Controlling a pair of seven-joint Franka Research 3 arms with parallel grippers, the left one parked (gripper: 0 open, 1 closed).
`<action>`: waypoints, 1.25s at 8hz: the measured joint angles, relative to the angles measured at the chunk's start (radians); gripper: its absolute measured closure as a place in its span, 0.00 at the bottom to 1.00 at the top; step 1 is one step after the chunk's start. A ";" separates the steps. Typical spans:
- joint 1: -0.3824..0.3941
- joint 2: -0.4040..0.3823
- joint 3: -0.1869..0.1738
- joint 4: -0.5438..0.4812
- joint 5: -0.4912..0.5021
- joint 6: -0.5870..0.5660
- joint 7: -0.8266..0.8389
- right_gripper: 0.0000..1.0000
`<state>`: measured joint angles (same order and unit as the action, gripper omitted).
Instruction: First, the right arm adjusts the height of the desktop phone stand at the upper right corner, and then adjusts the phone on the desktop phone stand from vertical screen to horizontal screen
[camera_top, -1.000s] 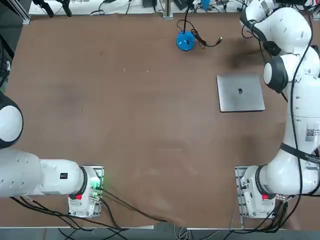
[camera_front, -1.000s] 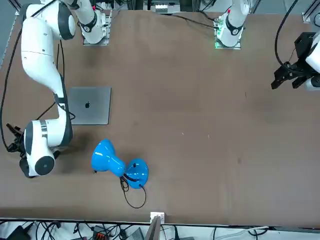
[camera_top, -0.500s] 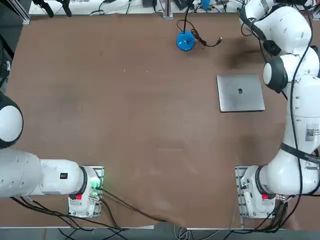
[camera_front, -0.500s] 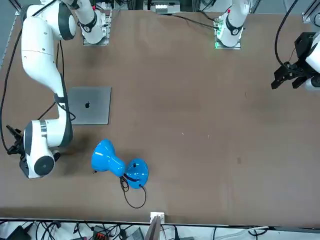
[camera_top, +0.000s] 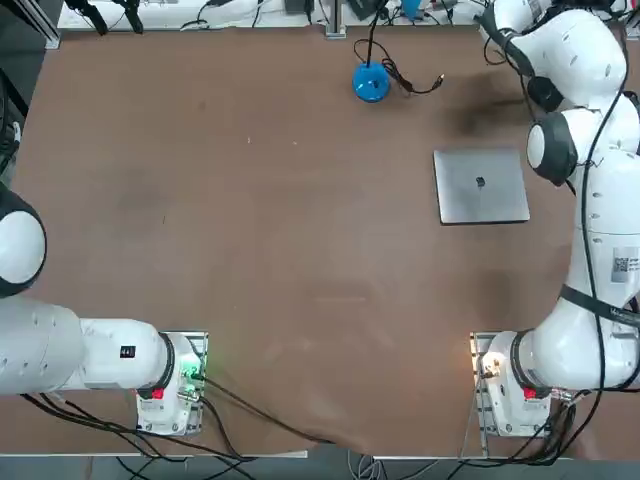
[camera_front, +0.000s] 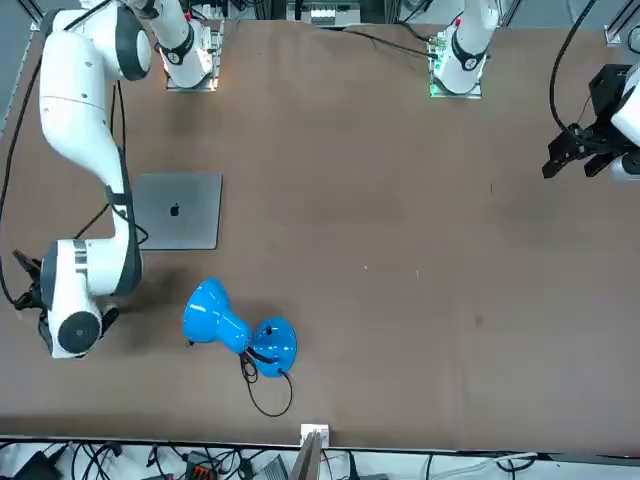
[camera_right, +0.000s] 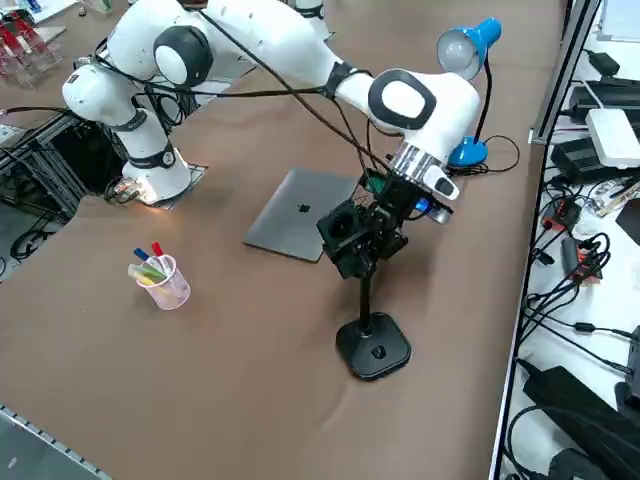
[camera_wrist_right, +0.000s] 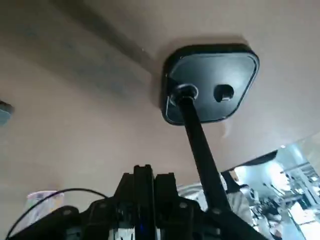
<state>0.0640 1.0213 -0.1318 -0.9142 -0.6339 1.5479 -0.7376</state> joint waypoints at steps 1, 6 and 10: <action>-0.001 -0.002 0.000 0.003 0.008 0.000 -0.001 0.81; 0.004 -0.005 0.005 0.042 0.022 0.000 -0.001 0.81; 0.009 -0.014 0.009 0.067 0.023 -0.011 -0.001 0.81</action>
<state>0.0727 1.0077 -0.1226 -0.8469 -0.6112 1.5370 -0.7389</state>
